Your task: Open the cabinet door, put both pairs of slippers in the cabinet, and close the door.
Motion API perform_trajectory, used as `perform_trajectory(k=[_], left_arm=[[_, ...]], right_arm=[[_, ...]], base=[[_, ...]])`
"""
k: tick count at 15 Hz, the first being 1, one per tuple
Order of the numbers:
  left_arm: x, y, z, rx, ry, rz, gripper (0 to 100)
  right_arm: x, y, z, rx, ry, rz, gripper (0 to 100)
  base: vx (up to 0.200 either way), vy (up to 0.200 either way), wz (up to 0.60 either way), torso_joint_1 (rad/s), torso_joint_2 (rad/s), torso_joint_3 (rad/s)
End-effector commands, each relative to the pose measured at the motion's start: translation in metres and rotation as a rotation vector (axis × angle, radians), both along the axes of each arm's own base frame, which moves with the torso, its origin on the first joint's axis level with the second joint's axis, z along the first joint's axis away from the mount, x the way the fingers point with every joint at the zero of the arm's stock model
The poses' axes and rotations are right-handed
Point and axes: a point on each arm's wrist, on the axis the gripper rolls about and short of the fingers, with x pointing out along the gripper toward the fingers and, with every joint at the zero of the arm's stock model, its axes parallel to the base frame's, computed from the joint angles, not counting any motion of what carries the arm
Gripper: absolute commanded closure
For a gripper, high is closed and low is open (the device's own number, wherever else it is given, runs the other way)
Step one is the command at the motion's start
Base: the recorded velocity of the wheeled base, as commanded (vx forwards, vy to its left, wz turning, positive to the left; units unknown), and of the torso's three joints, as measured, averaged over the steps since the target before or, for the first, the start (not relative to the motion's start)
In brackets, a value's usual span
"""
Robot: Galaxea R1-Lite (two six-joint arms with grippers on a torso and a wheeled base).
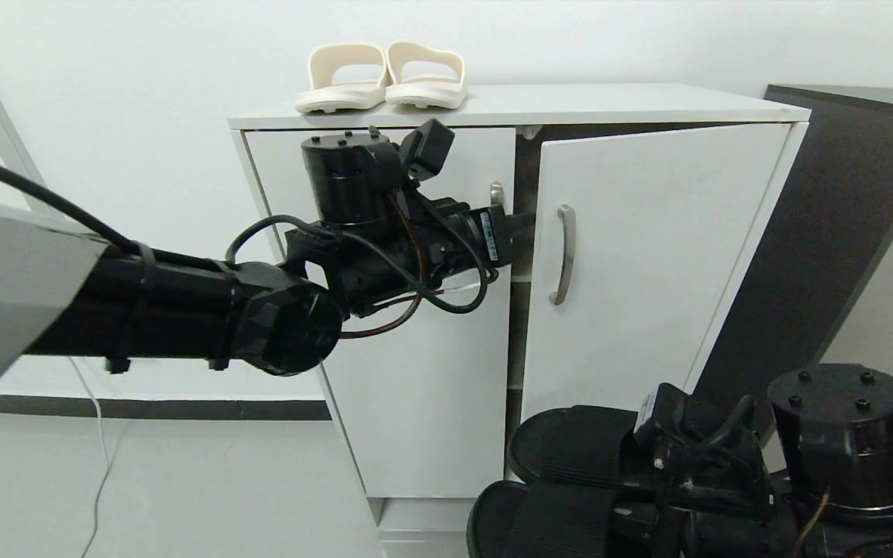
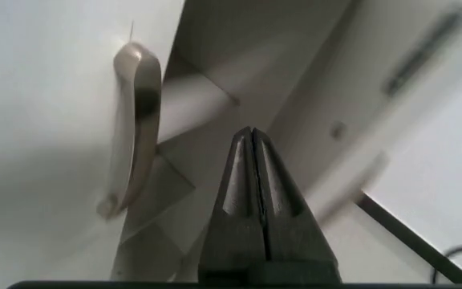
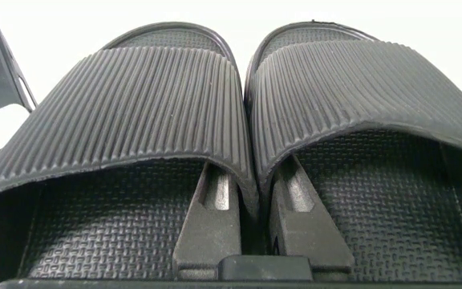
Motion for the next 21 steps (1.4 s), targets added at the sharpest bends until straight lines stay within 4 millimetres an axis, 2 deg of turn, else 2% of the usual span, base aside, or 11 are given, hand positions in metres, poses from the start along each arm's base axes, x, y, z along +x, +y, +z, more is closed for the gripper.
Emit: perform_trajectory(k=[1, 3, 6, 9, 10, 12, 14, 17, 20, 21], left_arm=[[0.018, -0.013, -0.018, 0.013, 0.026, 0.0, 100], [0.02, -0.015, -0.02, 0.014, 0.027, -0.002, 100], [0.009, -0.021, -0.024, 0.009, 0.017, -0.026, 100], [-0.034, -0.037, -0.027, -0.018, -0.02, -0.124, 100], [-0.043, -0.041, -0.025, -0.022, -0.025, -0.147, 100], [-0.044, -0.041, -0.025, -0.023, -0.027, -0.149, 100], [-0.038, -0.02, -0.015, -0.038, -0.047, -0.097, 100], [-0.048, 0.011, -0.005, -0.043, -0.057, -0.046, 100], [-0.085, 0.07, 0.003, -0.038, -0.058, 0.042, 100], [-0.095, 0.084, 0.004, -0.038, -0.058, 0.065, 100]], right_arm=[[-0.001, 0.0, 0.0, -0.004, -0.004, 0.006, 100], [-0.002, 0.0, -0.001, -0.007, -0.001, 0.011, 100], [-0.002, 0.001, -0.002, -0.01, 0.002, 0.014, 100], [-0.007, 0.004, -0.001, -0.008, -0.002, 0.034, 100], [-0.007, 0.003, 0.0, -0.005, -0.005, 0.034, 100], [-0.008, 0.002, 0.001, 0.001, -0.011, 0.033, 100], [-0.008, 0.002, 0.0, -0.002, -0.005, 0.03, 100], [-0.007, 0.002, 0.001, 0.003, -0.008, 0.025, 100], [-0.004, 0.003, -0.001, -0.001, 0.0, 0.019, 100], [-0.004, 0.003, -0.002, -0.005, 0.003, 0.017, 100]], base=[[0.0, 0.0, 0.0, 0.0, 0.0, 0.0], [-0.1, 0.0, 0.0, 0.001, 0.0, 0.001], [-0.2, 0.0, 0.0, 0.002, 0.0, 0.001], [-0.2, 0.0, 0.0, -0.001, 0.0, 0.002], [-0.2, 0.0, 0.0, 0.002, 0.01, 0.007], [-0.2, 0.0, 0.0, 0.002, 0.0, 0.005], [-0.1, 0.0, 0.0, -0.006, 0.0, -0.001], [0.0, 0.0, 0.0, 0.0, 0.0, 0.0], [0.0, 0.0, 0.0, 0.0, 0.0, 0.0], [0.0, 0.0, 0.0, 0.0, 0.0, 0.0]])
